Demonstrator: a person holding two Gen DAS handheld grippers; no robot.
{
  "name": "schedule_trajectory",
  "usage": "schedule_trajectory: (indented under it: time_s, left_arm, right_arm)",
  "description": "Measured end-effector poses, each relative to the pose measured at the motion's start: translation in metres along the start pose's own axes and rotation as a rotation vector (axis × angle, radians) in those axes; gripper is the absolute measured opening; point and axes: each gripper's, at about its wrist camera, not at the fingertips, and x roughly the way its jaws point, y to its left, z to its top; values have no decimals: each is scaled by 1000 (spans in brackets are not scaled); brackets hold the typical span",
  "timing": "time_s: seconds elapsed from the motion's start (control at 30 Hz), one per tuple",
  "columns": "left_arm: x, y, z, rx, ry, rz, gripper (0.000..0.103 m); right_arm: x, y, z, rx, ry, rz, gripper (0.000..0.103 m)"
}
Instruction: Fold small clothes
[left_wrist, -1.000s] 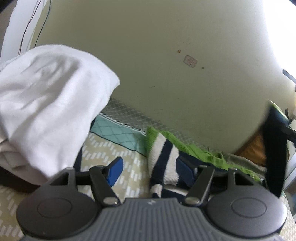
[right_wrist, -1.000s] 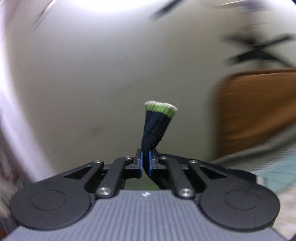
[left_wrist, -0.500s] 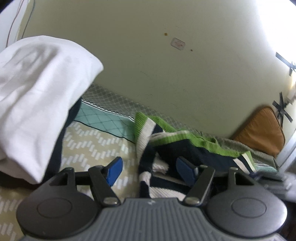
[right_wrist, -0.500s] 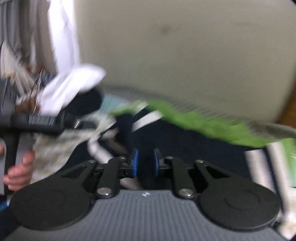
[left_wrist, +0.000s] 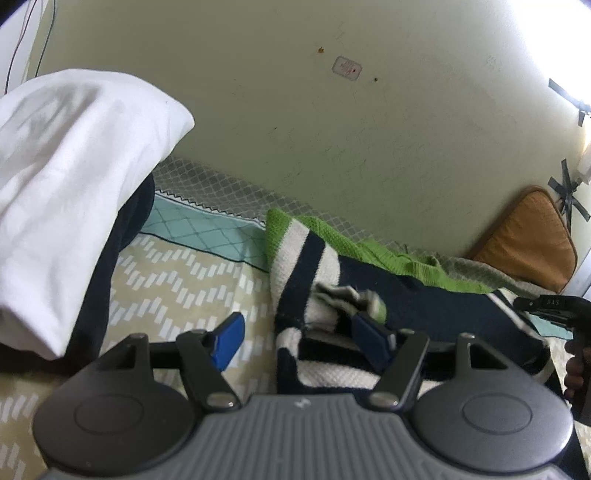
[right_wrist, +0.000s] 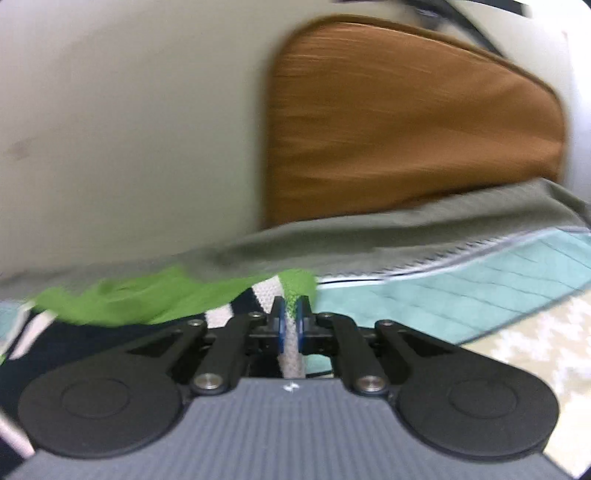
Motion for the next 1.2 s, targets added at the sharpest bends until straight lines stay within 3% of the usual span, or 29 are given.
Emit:
schedule_trajectory:
  time_s: [0.07, 0.13, 0.17, 0.23, 0.37, 0.47, 0.53, 0.6, 0.63, 0.67, 0.77, 0.87, 0.97, 1.0, 1.07, 1.13, 1.2]
  left_arm:
    - [1, 1, 0, -6, 9, 1, 66]
    - [-2, 2, 1, -15, 2, -7, 66]
    - [-4, 2, 2, -18, -6, -4, 66]
    - [-6, 5, 3, -29, -21, 10, 66]
    - [-8, 11, 6, -67, -26, 31, 66]
    - [-10, 15, 8, -85, -31, 41, 66]
    - [-11, 15, 8, -89, -29, 40, 66]
    - [-12, 15, 8, -86, -26, 39, 66]
    - [-12, 16, 8, -86, -25, 38, 66]
    - [-13, 16, 9, -89, -26, 37, 66]
    - [-15, 18, 10, -111, -30, 27, 66]
    - [-17, 19, 11, -126, -32, 18, 66]
    - [-19, 20, 10, -117, -37, 23, 66]
    - [-18, 20, 10, -118, -37, 23, 66]
    - [-18, 19, 10, -121, -37, 20, 66]
    - [-19, 19, 10, -115, -47, 11, 66]
    - [-18, 17, 9, -109, -47, 12, 66]
  right_arm:
    - [-3, 1, -6, 2, 3, -25, 18]
    - [-18, 12, -7, -31, -58, -41, 42]
    - [-33, 19, -7, -50, -112, -23, 45]
    - [-52, 34, -8, -94, -154, 74, 46]
    - [-70, 103, -28, -334, -37, 386, 46]
    - [-77, 157, -58, -532, 3, 506, 47]
    - [-74, 184, -76, -647, 22, 535, 56]
    - [-67, 206, -89, -727, 13, 528, 52]
    - [-63, 212, -91, -742, 20, 529, 27]
    - [-57, 213, -86, -731, 39, 532, 8]
    - [-53, 199, -59, -575, 63, 588, 10]
    - [-59, 189, -32, -408, -36, 563, 10]
    - [-48, 198, -27, -368, -53, 555, 11]
    - [-39, 206, -34, -402, 6, 573, 14]
    - [-18, 221, -57, -484, 211, 638, 24]
    - [-26, 219, -70, -535, 166, 662, 44]
    - [-31, 208, -60, -492, 173, 673, 44]
